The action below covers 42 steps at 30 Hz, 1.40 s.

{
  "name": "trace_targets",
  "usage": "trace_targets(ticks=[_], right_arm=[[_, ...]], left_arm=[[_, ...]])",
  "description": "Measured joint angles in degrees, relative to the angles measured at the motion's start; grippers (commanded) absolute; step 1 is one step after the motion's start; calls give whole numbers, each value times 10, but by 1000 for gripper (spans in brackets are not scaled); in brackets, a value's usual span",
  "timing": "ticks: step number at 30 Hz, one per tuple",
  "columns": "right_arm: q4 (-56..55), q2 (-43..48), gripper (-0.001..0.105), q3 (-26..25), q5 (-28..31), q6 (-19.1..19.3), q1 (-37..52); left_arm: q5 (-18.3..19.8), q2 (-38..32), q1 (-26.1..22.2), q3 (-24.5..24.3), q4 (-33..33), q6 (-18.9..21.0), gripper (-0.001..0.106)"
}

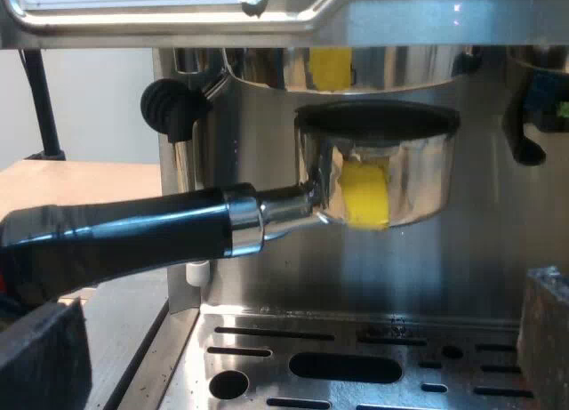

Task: Put the handle in the coffee machine

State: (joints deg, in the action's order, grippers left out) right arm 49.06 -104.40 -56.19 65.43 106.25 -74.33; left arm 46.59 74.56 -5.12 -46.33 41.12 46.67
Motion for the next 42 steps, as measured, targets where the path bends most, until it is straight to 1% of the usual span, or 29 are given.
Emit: trace_targets(ticks=[6,12,14,32,35,42], right_arm=[[0,0,105,0,0,0,0],[0,0,105,0,0,0,0],[0,0,105,0,0,0,0],[0,0,105,0,0,0,0],[0,0,105,0,0,0,0],[0,0,105,0,0,0,0]], left_arm=[[-3,0,0,-2,5,0,0],[-8,0,0,-18,8,-1,0],[-8,0,0,-22,8,7,0],[-9,0,0,-22,10,9,0],[-9,0,0,-22,8,18,0],[-17,0,0,-22,7,22,0]])
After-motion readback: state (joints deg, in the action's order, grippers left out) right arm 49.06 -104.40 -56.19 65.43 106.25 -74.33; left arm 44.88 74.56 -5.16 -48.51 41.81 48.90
